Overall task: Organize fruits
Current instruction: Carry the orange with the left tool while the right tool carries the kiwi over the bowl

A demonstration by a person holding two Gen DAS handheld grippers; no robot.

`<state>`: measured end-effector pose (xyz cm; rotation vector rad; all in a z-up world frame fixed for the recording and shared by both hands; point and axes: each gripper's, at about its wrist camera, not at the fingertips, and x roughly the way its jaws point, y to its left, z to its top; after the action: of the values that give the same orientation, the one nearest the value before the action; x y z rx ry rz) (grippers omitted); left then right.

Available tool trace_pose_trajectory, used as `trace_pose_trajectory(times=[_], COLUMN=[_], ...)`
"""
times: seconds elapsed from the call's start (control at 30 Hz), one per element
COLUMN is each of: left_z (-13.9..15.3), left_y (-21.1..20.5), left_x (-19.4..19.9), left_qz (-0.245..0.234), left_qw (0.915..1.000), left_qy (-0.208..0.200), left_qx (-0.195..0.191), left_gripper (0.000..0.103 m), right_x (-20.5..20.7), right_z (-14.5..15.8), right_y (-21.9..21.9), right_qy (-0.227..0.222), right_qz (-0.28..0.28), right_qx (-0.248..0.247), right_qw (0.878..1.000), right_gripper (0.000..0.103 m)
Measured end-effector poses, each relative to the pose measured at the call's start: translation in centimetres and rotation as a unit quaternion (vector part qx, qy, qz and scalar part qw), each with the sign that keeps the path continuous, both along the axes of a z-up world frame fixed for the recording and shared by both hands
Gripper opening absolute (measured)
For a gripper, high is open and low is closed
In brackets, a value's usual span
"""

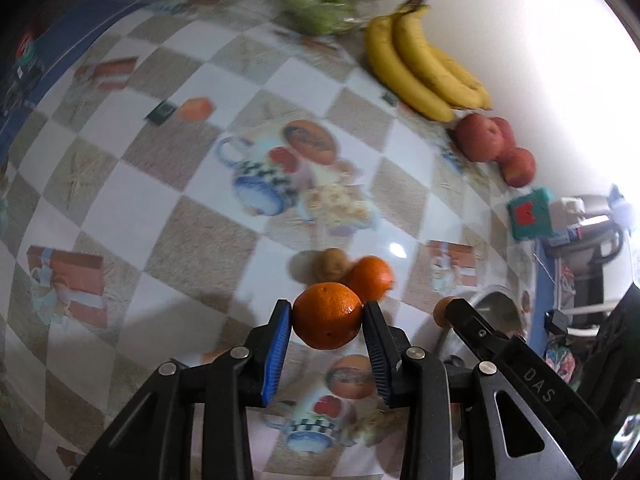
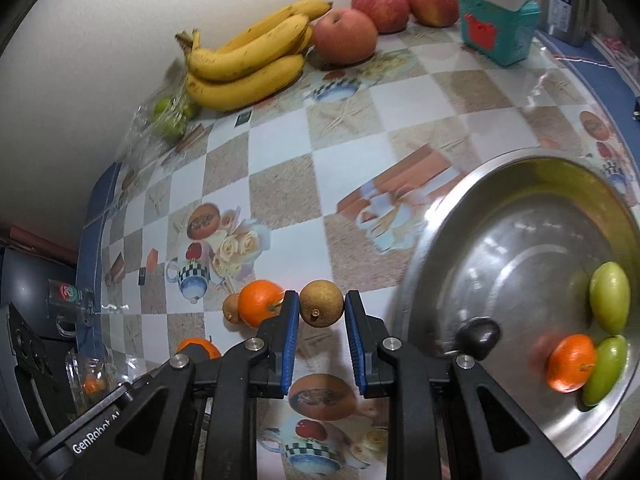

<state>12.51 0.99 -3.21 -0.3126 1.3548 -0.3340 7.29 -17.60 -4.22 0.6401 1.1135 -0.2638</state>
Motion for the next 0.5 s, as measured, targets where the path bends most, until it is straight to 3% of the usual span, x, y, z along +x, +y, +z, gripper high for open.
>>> trace_pose_trajectory(times=[0.2, 0.5], left_z=[1.7, 3.3], left_y=[-3.5, -8.4], left_x=[-1.6, -4.1], left_qz=[-0.055, -0.135], left_qw=[0.9979, 0.9879], left_qy=[-0.035, -0.076], left_qx=[-0.001, -0.001], left_gripper=[0.039, 0.039], right_x=[-1.5, -5.1], right_z=[1.8, 3.0], right_y=[-2.7, -7.7], right_qy=[-0.015, -0.024], right_qz=[-0.028, -0.100], right_qx=[-0.008, -0.009], right_qw=[0.999, 0.995], right_gripper=[0.024, 0.024])
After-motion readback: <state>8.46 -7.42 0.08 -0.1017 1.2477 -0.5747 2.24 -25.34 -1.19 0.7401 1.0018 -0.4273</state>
